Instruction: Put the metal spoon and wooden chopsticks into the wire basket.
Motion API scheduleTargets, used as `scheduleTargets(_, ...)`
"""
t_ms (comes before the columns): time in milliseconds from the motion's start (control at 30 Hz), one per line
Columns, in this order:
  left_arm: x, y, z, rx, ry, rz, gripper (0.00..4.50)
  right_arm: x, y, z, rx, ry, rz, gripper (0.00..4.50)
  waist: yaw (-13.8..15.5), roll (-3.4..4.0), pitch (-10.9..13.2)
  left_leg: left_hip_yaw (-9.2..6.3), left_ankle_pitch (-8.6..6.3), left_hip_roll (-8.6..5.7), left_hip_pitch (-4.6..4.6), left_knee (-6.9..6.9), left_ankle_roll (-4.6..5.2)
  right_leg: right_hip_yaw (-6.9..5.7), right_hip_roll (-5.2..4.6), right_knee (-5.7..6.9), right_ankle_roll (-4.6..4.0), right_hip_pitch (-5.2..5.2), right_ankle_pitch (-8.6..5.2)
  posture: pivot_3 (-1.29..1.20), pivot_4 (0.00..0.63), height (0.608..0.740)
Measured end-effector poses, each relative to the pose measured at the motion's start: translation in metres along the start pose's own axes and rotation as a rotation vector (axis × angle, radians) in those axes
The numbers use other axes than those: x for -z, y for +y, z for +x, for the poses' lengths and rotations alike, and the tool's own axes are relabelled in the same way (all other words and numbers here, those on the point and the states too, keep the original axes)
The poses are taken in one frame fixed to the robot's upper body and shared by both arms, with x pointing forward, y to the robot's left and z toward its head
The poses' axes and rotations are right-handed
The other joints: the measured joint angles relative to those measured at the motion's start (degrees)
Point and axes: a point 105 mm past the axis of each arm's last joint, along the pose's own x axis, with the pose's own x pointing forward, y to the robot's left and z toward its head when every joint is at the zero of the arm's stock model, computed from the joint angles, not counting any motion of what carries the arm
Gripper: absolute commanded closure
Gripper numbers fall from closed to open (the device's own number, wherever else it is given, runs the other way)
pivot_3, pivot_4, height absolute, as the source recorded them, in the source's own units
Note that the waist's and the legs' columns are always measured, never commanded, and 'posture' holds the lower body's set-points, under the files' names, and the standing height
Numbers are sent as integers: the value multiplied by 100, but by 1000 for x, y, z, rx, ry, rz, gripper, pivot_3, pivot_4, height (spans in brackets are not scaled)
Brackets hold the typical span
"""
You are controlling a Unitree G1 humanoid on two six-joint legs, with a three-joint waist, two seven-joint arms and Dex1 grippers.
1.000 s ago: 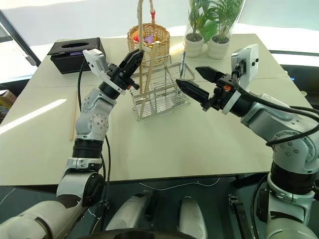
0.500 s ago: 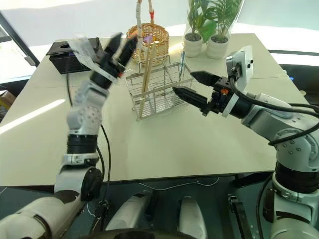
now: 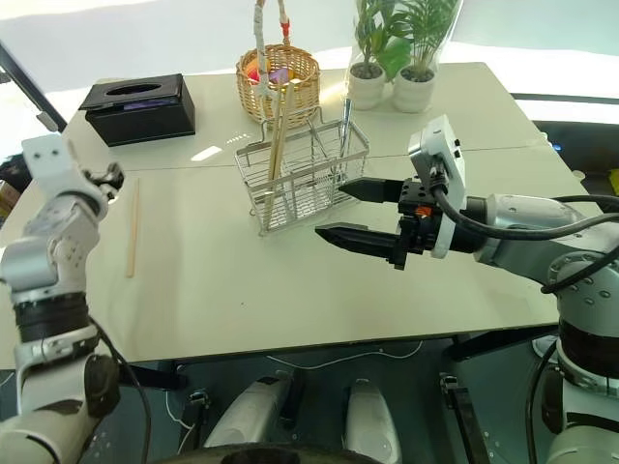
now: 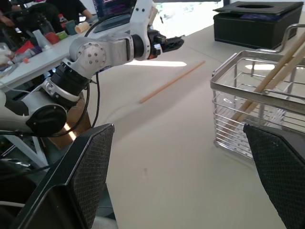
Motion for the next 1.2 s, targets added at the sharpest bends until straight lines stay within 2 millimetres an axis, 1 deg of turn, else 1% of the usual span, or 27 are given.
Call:
scheduleTargets(133,14,3,-8,-3,58,33,775,-4,4,5,-34,7,-20,0,108,0,0,1,-1,0,1,3,-1,2,-1,-2,-2,2,0,0,150,740)
scheduleTargets(200,29,3,-11,6,114,59,775,-5,6,6,-46,10,-22,0,112,0,0,2,-2,0,0,1,-1,2,-1,-3,-2,0,0,0,150,740)
scheduleTargets(267,40,1,-13,25,158,80,775,-4,6,6,-48,19,-23,0,108,0,0,2,-2,0,-1,-1,-1,2,-1,-4,-2,-3,0,0,150,740)
scheduleTargets(433,56,-6,-18,74,209,98,775,-2,9,7,-54,43,-29,0,100,0,0,2,-2,1,-2,-7,-1,4,-1,-4,-3,-6,-1,0,150,740)
scheduleTargets(567,74,-13,-24,133,277,91,775,-1,10,6,-50,51,-33,0,98,0,0,2,-2,1,-3,-8,-1,5,-1,-6,-4,-7,-1,0,150,740)
scheduleTargets(700,75,-13,-26,138,296,95,775,2,8,6,-35,55,-19,0,99,2,-1,4,-2,2,-2,-8,-1,6,-3,-7,-6,-5,-2,0,150,740)
scheduleTargets(767,75,-13,-26,136,306,96,1292,3,7,5,-30,55,-17,0,98,2,-1,4,-2,2,-2,-8,-1,6,-2,-7,-6,-6,-3,0,150,740)
scheduleTargets(800,75,-13,-27,137,312,98,1653,3,7,5,-28,53,-17,0,97,2,-1,4,-2,1,-2,-9,-1,6,-3,-7,-5,-6,-2,0,150,740)
scheduleTargets(867,75,-15,-28,142,321,97,2633,3,7,5,-25,52,-14,0,83,2,-1,4,-2,2,-1,-12,-1,8,-2,-7,-5,-8,-2,0,150,740)
scheduleTargets(967,76,-16,-28,145,331,95,4229,3,6,4,-17,50,-13,0,72,3,-2,5,-2,4,-1,-17,-1,8,-1,-7,-5,-12,-2,0,150,740)
scheduleTargets(1000,76,-16,-28,144,332,93,4460,3,6,4,-14,49,-14,0,73,4,-2,5,-2,4,-1,-17,-1,8,-1,-7,-5,-12,-2,0,150,740)
scheduleTargets(1200,75,-15,-28,132,335,90,4460,2,5,3,-9,46,-17,0,89,3,-2,5,-2,4,-2,-17,-1,8,-1,-8,-5,-11,-2,0,150,740)
